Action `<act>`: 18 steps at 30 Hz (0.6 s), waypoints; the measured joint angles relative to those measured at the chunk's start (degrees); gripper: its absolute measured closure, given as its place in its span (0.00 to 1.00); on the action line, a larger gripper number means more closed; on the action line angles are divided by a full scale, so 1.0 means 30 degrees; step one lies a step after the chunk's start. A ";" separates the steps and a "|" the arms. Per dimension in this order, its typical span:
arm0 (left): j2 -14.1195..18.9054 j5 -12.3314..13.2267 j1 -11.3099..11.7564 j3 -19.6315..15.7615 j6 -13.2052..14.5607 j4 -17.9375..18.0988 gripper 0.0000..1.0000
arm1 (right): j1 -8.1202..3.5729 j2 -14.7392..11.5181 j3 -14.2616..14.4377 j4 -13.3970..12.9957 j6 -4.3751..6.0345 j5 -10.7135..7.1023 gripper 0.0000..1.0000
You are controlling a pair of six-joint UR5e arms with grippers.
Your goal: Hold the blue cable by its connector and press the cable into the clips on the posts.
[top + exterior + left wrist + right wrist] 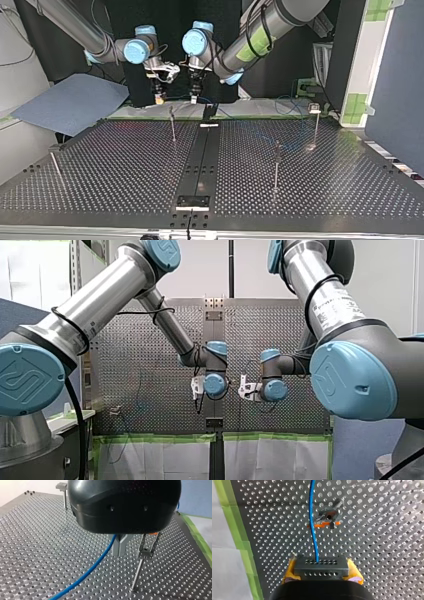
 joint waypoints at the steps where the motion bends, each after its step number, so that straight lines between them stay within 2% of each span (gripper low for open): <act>1: -0.0029 0.0018 0.0001 0.0000 -0.0001 0.0080 1.00 | -0.0043 0.0014 0.0000 -0.0113 0.0072 -0.0064 1.00; 5: -0.0334 0.0091 0.0007 0.0001 0.0001 0.0138 1.00 | -0.0276 0.0087 0.0001 -0.0533 0.0306 -0.0555 1.00; 8: -0.0766 0.0252 0.0021 0.0006 0.0008 -0.0009 1.00 | -0.0459 0.0111 0.0001 -0.0644 0.0350 -0.0835 1.00; 18: -0.2245 0.0866 0.0137 0.0022 -0.0003 -0.0405 1.00 | -0.1014 0.0620 0.0001 -0.0820 0.0205 -0.1592 1.00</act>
